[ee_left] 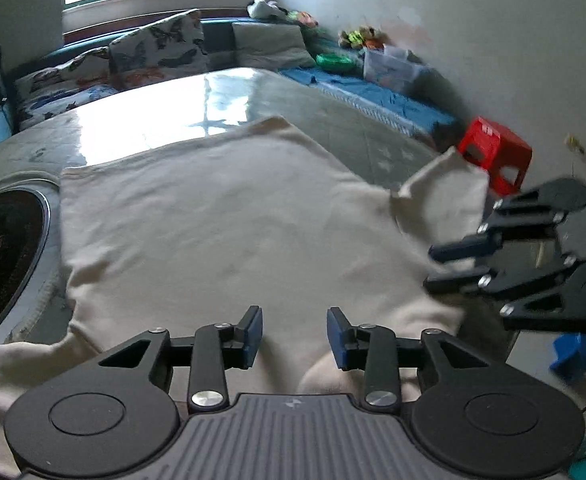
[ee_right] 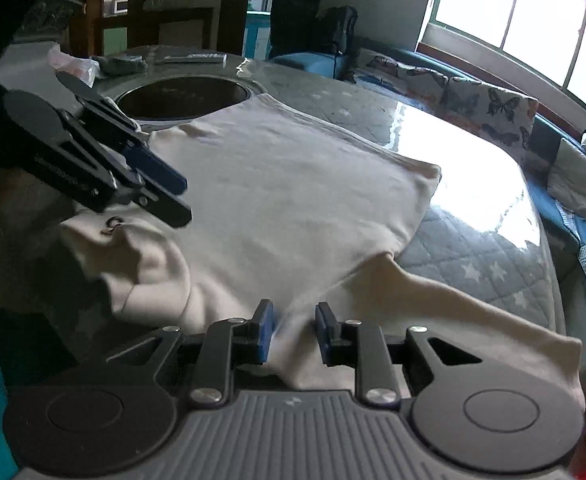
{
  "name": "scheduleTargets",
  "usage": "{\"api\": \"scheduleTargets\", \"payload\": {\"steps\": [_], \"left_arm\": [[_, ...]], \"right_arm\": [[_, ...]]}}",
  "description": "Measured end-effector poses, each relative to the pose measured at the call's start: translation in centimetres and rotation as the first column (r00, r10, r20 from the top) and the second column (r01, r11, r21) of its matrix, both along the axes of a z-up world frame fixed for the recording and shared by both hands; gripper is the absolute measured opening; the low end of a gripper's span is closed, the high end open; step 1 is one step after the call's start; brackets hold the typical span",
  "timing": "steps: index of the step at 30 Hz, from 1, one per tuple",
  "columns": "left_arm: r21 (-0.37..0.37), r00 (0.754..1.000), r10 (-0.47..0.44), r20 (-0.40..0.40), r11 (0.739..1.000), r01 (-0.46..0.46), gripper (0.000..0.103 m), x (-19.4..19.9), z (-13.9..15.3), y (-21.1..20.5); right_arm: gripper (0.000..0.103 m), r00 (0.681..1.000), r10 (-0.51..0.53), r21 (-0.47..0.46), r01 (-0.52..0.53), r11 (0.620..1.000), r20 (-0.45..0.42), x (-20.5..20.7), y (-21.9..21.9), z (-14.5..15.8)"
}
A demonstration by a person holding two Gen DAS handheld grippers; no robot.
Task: Fold clothes
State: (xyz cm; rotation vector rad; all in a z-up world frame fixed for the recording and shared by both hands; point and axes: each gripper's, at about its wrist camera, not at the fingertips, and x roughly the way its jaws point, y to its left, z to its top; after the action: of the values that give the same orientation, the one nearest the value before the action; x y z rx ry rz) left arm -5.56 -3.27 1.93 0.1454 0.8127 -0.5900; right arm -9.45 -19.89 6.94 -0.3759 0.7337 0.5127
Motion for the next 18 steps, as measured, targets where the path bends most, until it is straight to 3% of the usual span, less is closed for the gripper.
{"api": "scheduleTargets", "payload": {"steps": [3, 7, 10, 14, 18], "left_arm": [[0.031, 1.0, -0.014, 0.012, 0.999, 0.013, 0.041, -0.4, -0.2, -0.4], [0.018, 1.0, -0.009, 0.021, 1.0, 0.009, 0.042, -0.3, 0.5, -0.8], [0.003, 0.999, -0.017, 0.034, 1.0, 0.017, 0.043, -0.2, 1.1, -1.5], [-0.008, 0.999, -0.035, 0.038, 0.999, 0.035, 0.045, 0.0, 1.1, -2.6], [-0.014, 0.998, -0.064, 0.025, 0.998, 0.065, 0.046, -0.3, 0.8, -4.1]], "right_arm": [[0.022, 0.999, -0.008, 0.002, 0.008, 1.0, 0.04, -0.7, -0.2, 0.7], [0.022, 1.0, -0.008, 0.012, 0.008, 1.0, 0.014, -1.0, 0.0, 0.0], [0.022, 0.999, -0.05, 0.077, 0.05, 0.996, -0.002, -1.3, -0.9, 0.3], [0.023, 0.985, -0.175, 0.142, 0.172, 0.975, 0.007, -1.5, -3.8, 1.5], [0.023, 0.937, -0.349, 0.164, 0.344, 0.924, 0.003, -0.8, -8.2, 1.7]]}}
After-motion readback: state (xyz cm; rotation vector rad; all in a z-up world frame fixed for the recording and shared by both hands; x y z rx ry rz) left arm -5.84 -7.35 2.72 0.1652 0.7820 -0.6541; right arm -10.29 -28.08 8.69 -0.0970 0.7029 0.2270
